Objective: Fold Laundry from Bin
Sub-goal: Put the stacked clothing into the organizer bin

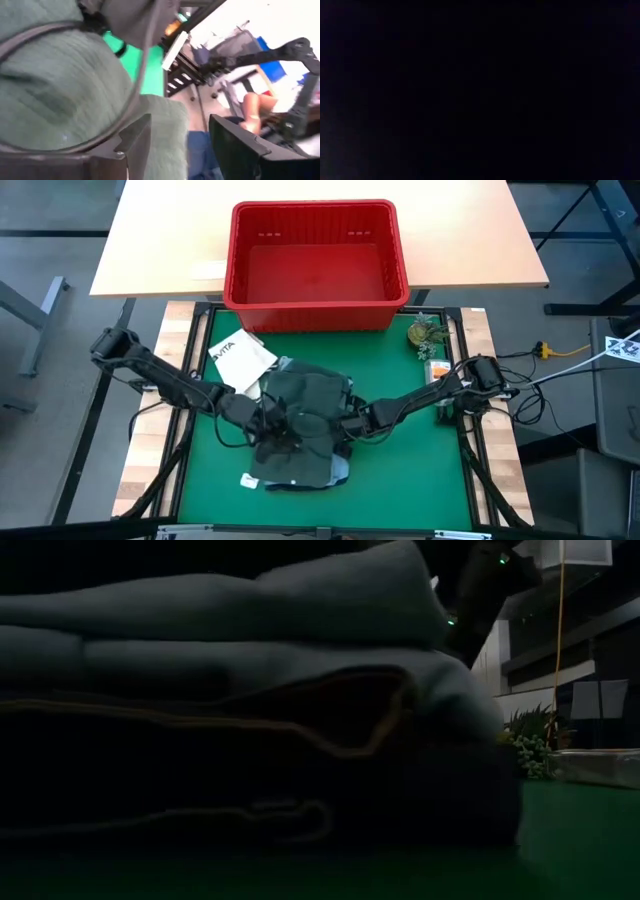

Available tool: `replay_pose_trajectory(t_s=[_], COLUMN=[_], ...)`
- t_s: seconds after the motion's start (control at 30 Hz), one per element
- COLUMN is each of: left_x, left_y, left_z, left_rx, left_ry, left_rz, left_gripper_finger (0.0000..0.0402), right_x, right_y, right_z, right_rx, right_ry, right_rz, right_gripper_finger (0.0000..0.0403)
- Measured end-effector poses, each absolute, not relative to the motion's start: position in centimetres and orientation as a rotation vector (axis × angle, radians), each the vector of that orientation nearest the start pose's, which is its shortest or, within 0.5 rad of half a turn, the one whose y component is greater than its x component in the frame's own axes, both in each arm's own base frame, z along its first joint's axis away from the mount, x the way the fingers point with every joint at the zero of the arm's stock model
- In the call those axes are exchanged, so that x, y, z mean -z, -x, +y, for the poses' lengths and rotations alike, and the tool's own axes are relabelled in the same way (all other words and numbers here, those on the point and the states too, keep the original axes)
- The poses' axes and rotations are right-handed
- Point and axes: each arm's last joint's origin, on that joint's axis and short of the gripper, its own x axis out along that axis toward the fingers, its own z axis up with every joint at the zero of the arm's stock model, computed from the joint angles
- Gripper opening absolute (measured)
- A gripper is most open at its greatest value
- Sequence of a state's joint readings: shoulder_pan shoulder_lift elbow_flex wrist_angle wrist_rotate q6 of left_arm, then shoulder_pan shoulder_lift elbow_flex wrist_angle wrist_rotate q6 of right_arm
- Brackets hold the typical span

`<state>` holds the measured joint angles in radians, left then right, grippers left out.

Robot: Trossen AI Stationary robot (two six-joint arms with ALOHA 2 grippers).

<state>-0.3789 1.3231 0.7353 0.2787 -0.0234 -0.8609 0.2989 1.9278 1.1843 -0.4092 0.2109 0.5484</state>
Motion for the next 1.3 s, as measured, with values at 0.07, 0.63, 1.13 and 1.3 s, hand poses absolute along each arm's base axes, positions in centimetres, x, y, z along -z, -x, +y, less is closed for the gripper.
replay_pose_trajectory(t_s=[0.07, 0.63, 1.13, 1.3], left_x=[-24.7, -21.1, -16.2, -15.6], left_y=[-26.4, -24.1, -22.6, -22.5], left_z=[-10.2, -9.5, -8.5, -8.4], left_rx=[0.239, 0.106, -0.413, -0.44], left_ry=[0.794, 1.008, 1.019, 1.07], left_rz=[0.45, 1.018, 0.937, 0.892], left_gripper_finger=[0.0192, 0.0179, 0.0179, 0.0179], right_x=[-14.1, -16.4, -16.4, -16.3], right_y=[-35.5, -32.3, -32.0, -32.1], right_z=[10.4, 9.7, 9.7, 9.7], right_rx=[0.193, 0.098, 0.094, 0.09], right_ry=[-0.187, -0.084, -0.083, -0.089], right_rz=[1.129, 1.353, 1.396, 1.381], right_gripper_finger=[0.0004, 0.0004, 0.0004, 0.0005])
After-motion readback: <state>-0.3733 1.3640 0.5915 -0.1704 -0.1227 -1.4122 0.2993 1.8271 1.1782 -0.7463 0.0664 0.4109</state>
